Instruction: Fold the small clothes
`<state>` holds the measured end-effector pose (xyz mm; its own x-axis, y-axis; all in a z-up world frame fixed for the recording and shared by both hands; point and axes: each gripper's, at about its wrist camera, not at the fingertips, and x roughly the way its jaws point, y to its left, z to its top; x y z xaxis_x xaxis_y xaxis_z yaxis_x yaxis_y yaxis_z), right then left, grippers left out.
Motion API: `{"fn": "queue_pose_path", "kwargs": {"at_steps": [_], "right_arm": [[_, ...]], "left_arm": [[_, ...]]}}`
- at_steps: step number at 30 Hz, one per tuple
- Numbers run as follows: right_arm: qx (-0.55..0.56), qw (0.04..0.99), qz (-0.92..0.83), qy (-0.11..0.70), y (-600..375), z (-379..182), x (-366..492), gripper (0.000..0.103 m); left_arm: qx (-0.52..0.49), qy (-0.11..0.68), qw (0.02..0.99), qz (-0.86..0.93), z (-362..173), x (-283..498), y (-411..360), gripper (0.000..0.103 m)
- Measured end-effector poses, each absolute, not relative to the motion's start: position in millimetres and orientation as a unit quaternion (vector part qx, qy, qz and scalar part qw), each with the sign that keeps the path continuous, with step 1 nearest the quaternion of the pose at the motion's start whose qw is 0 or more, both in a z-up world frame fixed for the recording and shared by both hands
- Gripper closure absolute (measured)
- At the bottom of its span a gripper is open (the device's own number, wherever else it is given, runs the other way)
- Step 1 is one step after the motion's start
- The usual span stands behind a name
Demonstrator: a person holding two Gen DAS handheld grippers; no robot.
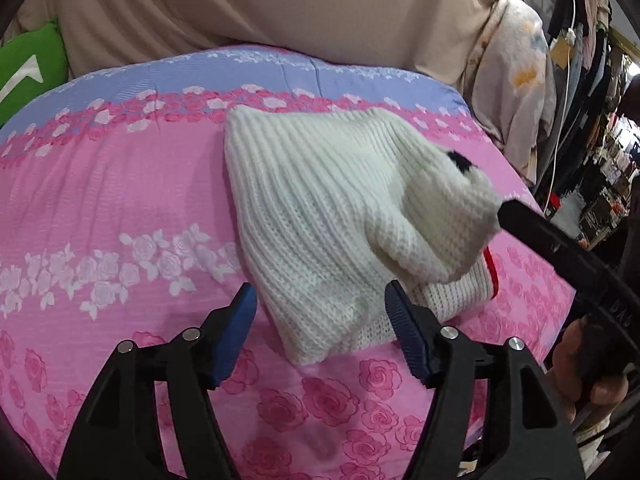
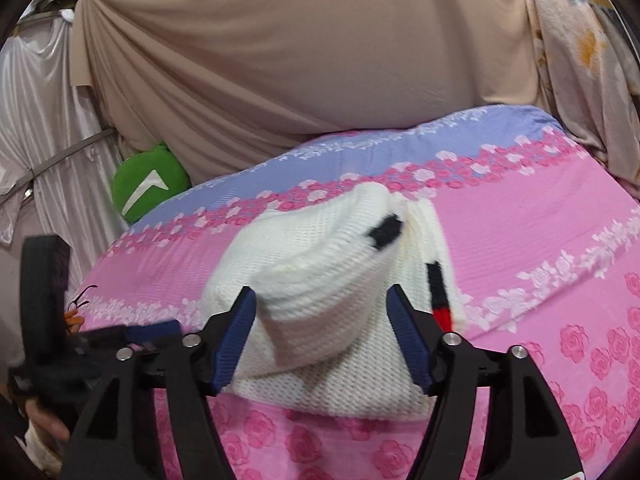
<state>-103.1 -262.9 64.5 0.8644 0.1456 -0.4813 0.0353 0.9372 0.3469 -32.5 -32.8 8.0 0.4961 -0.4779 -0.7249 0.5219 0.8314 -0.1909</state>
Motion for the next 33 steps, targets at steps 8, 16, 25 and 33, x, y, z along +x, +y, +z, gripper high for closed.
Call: {"fn": "queue_pose_path", "kwargs": {"at_steps": [8, 16, 25, 33], "right_arm": [[0.165, 0.942, 0.006, 0.293, -252, 50, -83, 0.030], [0.194, 0.927, 0.000, 0.320, -264, 34, -67, 0.043], [0.254, 0.922, 0.069, 0.284, -281, 55, -73, 0.088], [0.286, 0.912, 0.036, 0.294, -307, 19, -113, 0.093]], "left_arm": [[0.060, 0.447, 0.854, -0.259, -30, -22, -51, 0.032], [0.055, 0.449, 0.855, -0.252, -32, -18, -51, 0.032], [0.005, 0.434, 0.865, -0.252, -13, -7, -32, 0.067], [0.022, 0.440, 0.858, -0.262, -11, -14, -27, 0.073]]}}
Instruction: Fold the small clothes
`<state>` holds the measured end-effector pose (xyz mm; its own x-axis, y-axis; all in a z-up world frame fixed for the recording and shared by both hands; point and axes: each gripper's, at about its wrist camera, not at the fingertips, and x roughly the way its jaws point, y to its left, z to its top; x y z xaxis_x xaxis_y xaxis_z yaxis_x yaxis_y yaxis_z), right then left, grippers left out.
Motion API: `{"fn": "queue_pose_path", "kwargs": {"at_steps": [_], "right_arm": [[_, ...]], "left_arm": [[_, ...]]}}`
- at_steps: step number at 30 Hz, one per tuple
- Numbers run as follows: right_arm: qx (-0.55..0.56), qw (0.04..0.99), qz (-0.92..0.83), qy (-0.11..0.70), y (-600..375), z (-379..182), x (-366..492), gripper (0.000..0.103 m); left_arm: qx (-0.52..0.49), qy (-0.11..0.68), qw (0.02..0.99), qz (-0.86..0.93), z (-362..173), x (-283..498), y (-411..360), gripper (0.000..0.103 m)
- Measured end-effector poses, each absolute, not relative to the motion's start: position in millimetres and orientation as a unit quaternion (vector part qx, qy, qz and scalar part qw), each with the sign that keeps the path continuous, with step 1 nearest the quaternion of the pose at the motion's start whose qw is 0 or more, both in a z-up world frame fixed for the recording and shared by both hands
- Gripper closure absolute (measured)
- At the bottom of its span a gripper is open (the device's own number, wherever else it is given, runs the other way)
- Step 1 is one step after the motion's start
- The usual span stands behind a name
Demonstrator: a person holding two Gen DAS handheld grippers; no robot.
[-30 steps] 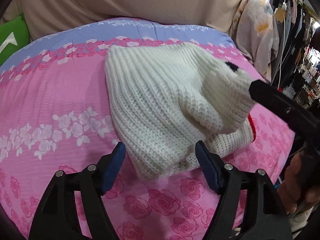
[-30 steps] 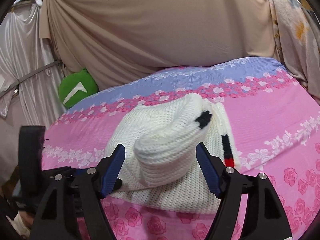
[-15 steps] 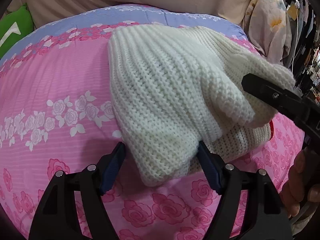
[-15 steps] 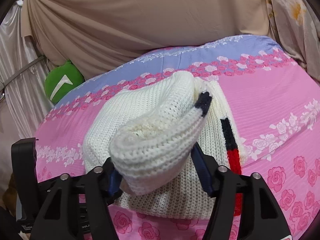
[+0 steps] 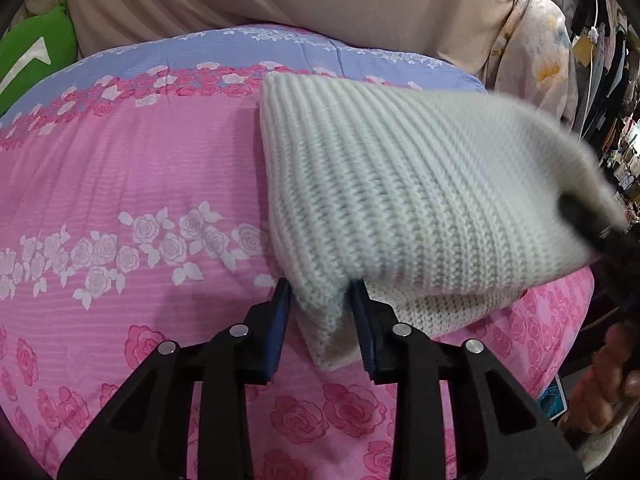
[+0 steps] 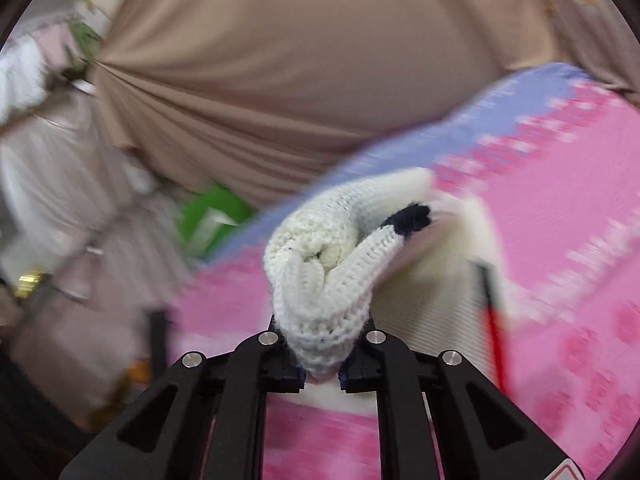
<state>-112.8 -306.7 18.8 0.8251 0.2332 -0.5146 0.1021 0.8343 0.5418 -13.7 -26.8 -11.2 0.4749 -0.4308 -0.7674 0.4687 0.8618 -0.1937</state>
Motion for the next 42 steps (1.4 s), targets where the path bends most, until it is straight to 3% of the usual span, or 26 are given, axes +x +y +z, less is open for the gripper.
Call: {"fn": "queue_pose_path", "kwargs": {"at_steps": [2, 5, 7, 9, 11, 12, 15, 18, 20, 21, 22, 24, 28, 32, 39, 42], "right_arm": [[0.321, 0.881, 0.019, 0.347, -315, -27, -113, 0.093], [0.318, 0.888, 0.026, 0.332, -312, -22, -125, 0.090], [0.292, 0.900, 0.009, 0.324, -309, -9, -127, 0.080], [0.271, 0.912, -0.008, 0.309, -306, 7, -128, 0.071], [0.252, 0.923, -0.025, 0.289, -304, 21, -128, 0.061], [0.242, 0.929, -0.031, 0.279, -303, 28, -126, 0.054], [0.203, 0.943, -0.050, 0.258, -299, 47, -122, 0.049], [0.194, 0.944, -0.040, 0.263, -298, 47, -113, 0.037], [0.201, 0.931, -0.011, 0.304, -299, 34, -95, 0.037], [0.198, 0.926, -0.003, 0.321, -299, 27, -87, 0.051], [0.187, 0.923, 0.001, 0.336, -298, 21, -79, 0.084], [0.204, 0.924, 0.018, 0.322, -304, 28, -79, 0.087], [0.249, 0.939, 0.056, 0.232, -328, 63, -100, 0.089], [0.242, 0.909, -0.008, 0.340, -335, -7, -69, 0.089], [0.239, 0.925, -0.018, 0.296, -322, 35, -100, 0.075], [0.211, 0.941, -0.044, 0.260, -315, 58, -110, 0.075]], "left_arm": [[0.014, 0.462, 0.841, -0.280, -21, -14, -27, 0.072], [0.026, 0.453, 0.845, -0.282, -15, -24, -25, 0.071], [0.019, 0.443, 0.849, -0.289, -4, -29, -21, 0.067], [0.013, 0.423, 0.858, -0.290, 11, -31, -15, 0.048], [0.007, 0.406, 0.871, -0.278, 22, -31, -10, 0.040], [0.008, 0.405, 0.873, -0.272, 23, -29, -9, 0.039], [0.004, 0.430, 0.858, -0.280, 13, -25, -10, 0.039], [0.003, 0.456, 0.841, -0.290, -3, -20, -17, 0.039], [0.010, 0.471, 0.837, -0.280, -16, -14, -21, 0.039], [0.010, 0.479, 0.835, -0.273, -22, -12, -21, 0.039], [0.005, 0.485, 0.830, -0.275, -26, -9, -20, 0.041], [0.003, 0.489, 0.826, -0.281, -27, -6, -18, 0.047], [0.034, 0.487, 0.825, -0.286, -26, -10, -22, 0.049], [0.062, 0.482, 0.828, -0.280, -26, -15, -29, 0.049], [0.049, 0.448, 0.843, -0.294, 10, -34, -28, 0.051], [0.030, 0.409, 0.860, -0.303, 39, -34, -34, 0.048]]}}
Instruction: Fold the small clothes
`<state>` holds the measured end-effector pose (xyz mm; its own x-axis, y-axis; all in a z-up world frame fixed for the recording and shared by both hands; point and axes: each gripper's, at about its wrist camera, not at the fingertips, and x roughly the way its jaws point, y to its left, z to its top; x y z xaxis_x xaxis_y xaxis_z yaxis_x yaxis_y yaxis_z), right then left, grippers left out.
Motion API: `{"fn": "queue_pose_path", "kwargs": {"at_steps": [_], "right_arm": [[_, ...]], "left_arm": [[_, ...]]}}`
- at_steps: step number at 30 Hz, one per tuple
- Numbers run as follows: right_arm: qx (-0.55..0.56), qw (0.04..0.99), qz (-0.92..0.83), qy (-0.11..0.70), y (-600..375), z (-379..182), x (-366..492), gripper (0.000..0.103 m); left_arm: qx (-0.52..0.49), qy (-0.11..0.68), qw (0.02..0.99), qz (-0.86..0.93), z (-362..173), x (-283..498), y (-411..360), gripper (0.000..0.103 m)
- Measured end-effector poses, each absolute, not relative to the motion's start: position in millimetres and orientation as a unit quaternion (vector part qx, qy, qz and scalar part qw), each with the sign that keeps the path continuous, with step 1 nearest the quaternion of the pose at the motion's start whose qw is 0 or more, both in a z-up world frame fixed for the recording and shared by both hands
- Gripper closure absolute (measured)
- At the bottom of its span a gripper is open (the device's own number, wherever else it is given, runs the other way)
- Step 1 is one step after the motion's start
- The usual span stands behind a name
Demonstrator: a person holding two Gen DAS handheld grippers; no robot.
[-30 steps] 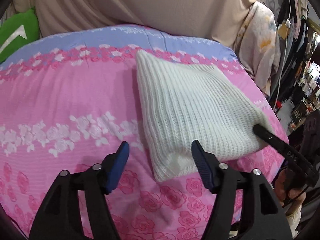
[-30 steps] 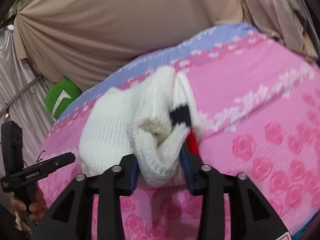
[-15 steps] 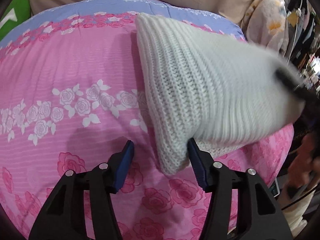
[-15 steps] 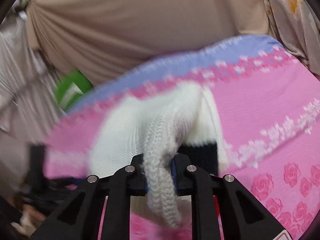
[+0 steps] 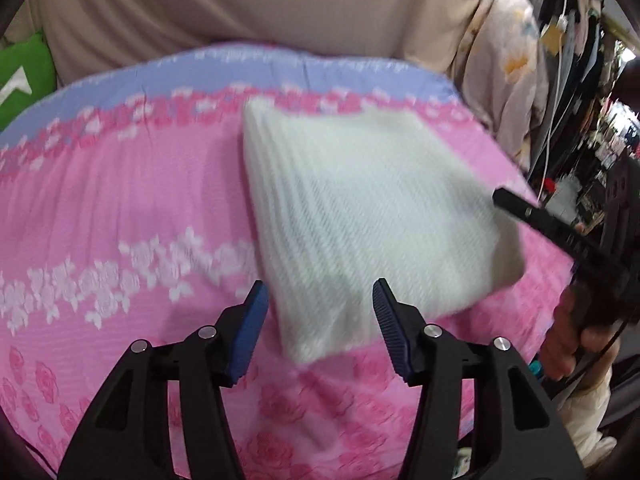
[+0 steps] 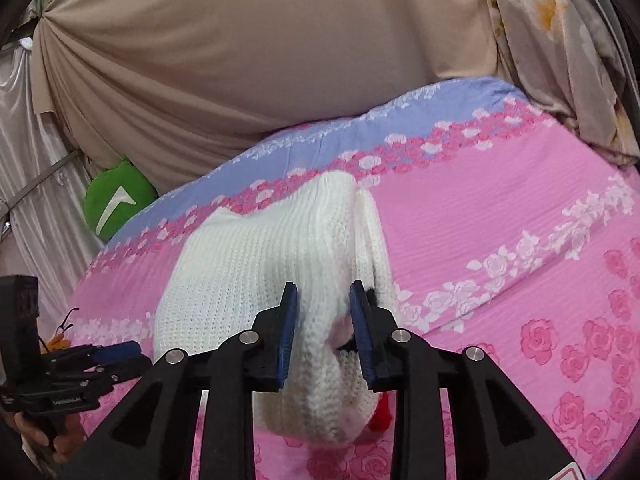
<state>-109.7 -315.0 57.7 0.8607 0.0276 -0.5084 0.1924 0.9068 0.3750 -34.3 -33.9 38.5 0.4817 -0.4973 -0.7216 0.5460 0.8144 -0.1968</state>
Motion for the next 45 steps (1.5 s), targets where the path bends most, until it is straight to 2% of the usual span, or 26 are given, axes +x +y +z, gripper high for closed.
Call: {"fn": "queue_pose_path", "kwargs": {"at_steps": [3, 5, 6, 8, 9, 16, 19, 22, 27, 30, 32, 34, 38, 43, 45], "right_arm": [[0.197, 0.946, -0.032, 0.254, -314, 68, -96, 0.075], [0.175, 0.944, -0.027, 0.279, -309, 59, -80, 0.084], [0.166, 0.939, -0.037, 0.299, -309, 50, -70, 0.092], [0.150, 0.922, -0.066, 0.351, -314, 20, -52, 0.096], [0.153, 0.923, -0.066, 0.346, -317, 12, -52, 0.098], [0.169, 0.935, -0.050, 0.308, -310, 49, -88, 0.098], [0.161, 0.918, -0.061, 0.357, -308, 19, -82, 0.099], [0.159, 0.919, -0.067, 0.353, -309, 13, -83, 0.100], [0.153, 0.931, -0.054, 0.327, -300, 46, -119, 0.099], [0.140, 0.918, -0.065, 0.366, -293, 25, -120, 0.099], [0.143, 0.905, -0.067, 0.396, -293, -5, -110, 0.096], [0.157, 0.906, -0.067, 0.386, -294, -3, -114, 0.096], [0.155, 0.920, -0.056, 0.356, -287, 25, -136, 0.093], [0.148, 0.908, -0.065, 0.387, -286, -11, -126, 0.093], [0.157, 0.908, -0.065, 0.383, -287, -1, -129, 0.091]], "left_arm": [[0.017, 0.395, 0.867, -0.303, 50, -19, -53, 0.047], [0.024, 0.404, 0.867, -0.289, 43, -5, -71, 0.047], [0.031, 0.414, 0.865, -0.281, 34, 2, -78, 0.047], [0.052, 0.421, 0.871, -0.250, 18, 6, -84, 0.045], [0.060, 0.420, 0.871, -0.247, 11, 6, -85, 0.043], [0.041, 0.421, 0.873, -0.243, 17, 1, -75, 0.042], [0.054, 0.426, 0.872, -0.237, 8, 3, -80, 0.041], [0.054, 0.430, 0.871, -0.231, 1, 5, -82, 0.037], [0.045, 0.416, 0.874, -0.247, 23, -16, -70, 0.043], [0.056, 0.420, 0.867, -0.261, 20, -31, -73, 0.042], [0.083, 0.435, 0.862, -0.246, -2, -28, -83, 0.042], [0.094, 0.441, 0.863, -0.230, -16, -26, -86, 0.039], [0.082, 0.441, 0.862, -0.235, -7, -31, -76, 0.039], [0.084, 0.443, 0.864, -0.224, -16, -33, -76, 0.038], [0.084, 0.443, 0.864, -0.225, -12, -35, -75, 0.038]]}}
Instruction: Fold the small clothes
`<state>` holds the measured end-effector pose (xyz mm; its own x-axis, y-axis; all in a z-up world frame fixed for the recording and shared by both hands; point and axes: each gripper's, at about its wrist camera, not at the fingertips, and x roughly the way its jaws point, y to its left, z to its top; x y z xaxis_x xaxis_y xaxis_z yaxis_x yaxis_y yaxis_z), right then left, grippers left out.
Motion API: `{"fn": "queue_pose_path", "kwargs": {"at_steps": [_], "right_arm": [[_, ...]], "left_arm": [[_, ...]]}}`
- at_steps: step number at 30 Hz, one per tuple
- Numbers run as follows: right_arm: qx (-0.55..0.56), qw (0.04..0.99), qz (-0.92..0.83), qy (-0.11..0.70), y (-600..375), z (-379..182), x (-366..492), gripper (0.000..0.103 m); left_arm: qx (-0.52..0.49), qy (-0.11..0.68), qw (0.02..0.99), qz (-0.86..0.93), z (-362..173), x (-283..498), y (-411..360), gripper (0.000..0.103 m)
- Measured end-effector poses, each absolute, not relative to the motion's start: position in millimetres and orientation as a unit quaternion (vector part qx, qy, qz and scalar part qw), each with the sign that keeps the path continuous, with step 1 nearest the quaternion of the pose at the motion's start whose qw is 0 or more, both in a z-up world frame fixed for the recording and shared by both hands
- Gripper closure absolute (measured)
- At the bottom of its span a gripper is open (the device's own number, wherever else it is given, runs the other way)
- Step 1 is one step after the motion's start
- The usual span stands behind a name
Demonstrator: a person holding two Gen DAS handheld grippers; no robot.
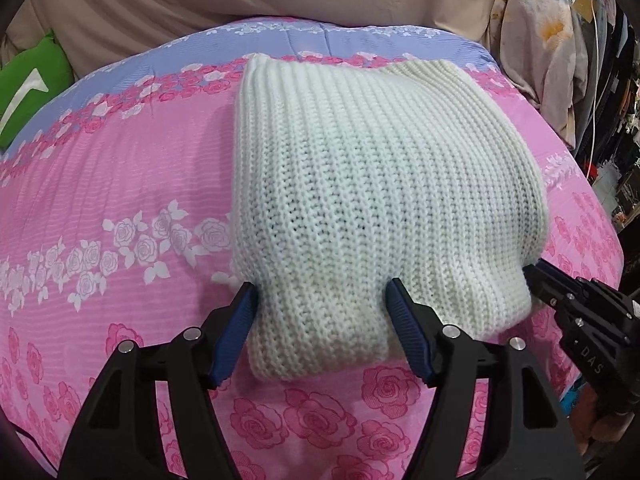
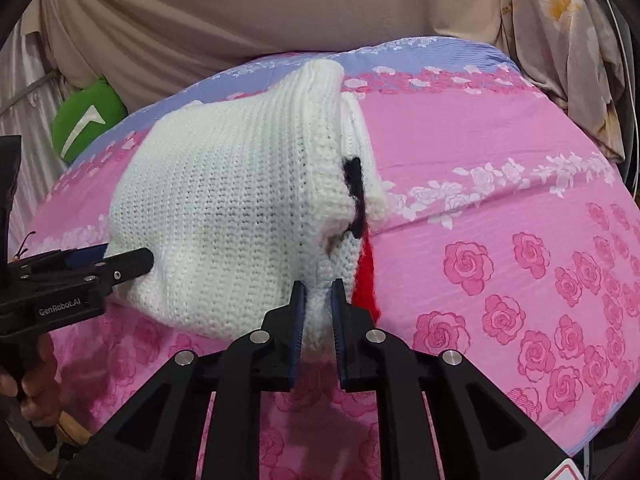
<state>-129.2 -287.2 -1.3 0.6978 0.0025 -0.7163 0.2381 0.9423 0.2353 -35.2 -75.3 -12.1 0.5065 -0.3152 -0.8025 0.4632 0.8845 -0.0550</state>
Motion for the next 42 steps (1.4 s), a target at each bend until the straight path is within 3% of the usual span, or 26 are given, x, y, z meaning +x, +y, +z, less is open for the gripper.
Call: {"fn": "queue_pose_path", "kwargs": {"at_steps": [3, 7, 8, 10, 12, 15, 19, 23, 26, 27, 28, 30, 39, 42], "right_arm": [[0.157, 0.925, -0.062, 0.341, -288, 25, -136, 0.086], [0.166, 0.927, -0.060, 0.331, -299, 28, -116, 0.062], [0.170, 0.920, -0.059, 0.347, -303, 18, -103, 0.061], [0.188, 0.911, -0.045, 0.363, -310, 7, -88, 0.077], [0.178, 0.927, -0.043, 0.328, -309, 24, -95, 0.084], [0.178, 0.946, -0.035, 0.269, -313, 54, -111, 0.085], [0.192, 0.912, -0.060, 0.358, -329, -2, -77, 0.085], [0.219, 0.913, -0.056, 0.340, -332, 13, -92, 0.083], [0.228, 0.913, -0.051, 0.335, -329, 27, -102, 0.076], [0.229, 0.913, -0.052, 0.334, -328, 28, -104, 0.069], [0.231, 0.911, -0.056, 0.337, -328, 28, -105, 0.056], [0.235, 0.907, -0.062, 0.344, -327, 22, -106, 0.044], [0.285, 0.881, -0.020, 0.378, -331, -12, -75, 0.038], [0.287, 0.880, -0.016, 0.378, -328, -14, -66, 0.031]], "left_arm": [[0.068, 0.442, 0.864, -0.229, -5, -38, -70, 0.039], [0.050, 0.437, 0.869, -0.227, 2, -37, -66, 0.039], [0.047, 0.433, 0.871, -0.227, 5, -36, -65, 0.039], [0.042, 0.427, 0.874, -0.226, 11, -36, -63, 0.039], [0.040, 0.419, 0.879, -0.224, 17, -35, -60, 0.039], [0.033, 0.414, 0.883, -0.219, 22, -29, -58, 0.039], [0.038, 0.428, 0.878, -0.213, 8, -15, -68, 0.038], [0.023, 0.448, 0.866, -0.221, 1, -7, -69, 0.038], [0.006, 0.444, 0.866, -0.231, 10, -8, -65, 0.025], [-0.001, 0.443, 0.865, -0.236, 13, -7, -65, 0.015], [-0.007, 0.442, 0.865, -0.238, 15, -6, -65, 0.011], [-0.011, 0.442, 0.867, -0.231, 14, -1, -68, 0.009], [-0.013, 0.480, 0.844, -0.240, -10, 30, -92, 0.005], [-0.018, 0.483, 0.840, -0.245, -14, 36, -95, 0.005]]}}
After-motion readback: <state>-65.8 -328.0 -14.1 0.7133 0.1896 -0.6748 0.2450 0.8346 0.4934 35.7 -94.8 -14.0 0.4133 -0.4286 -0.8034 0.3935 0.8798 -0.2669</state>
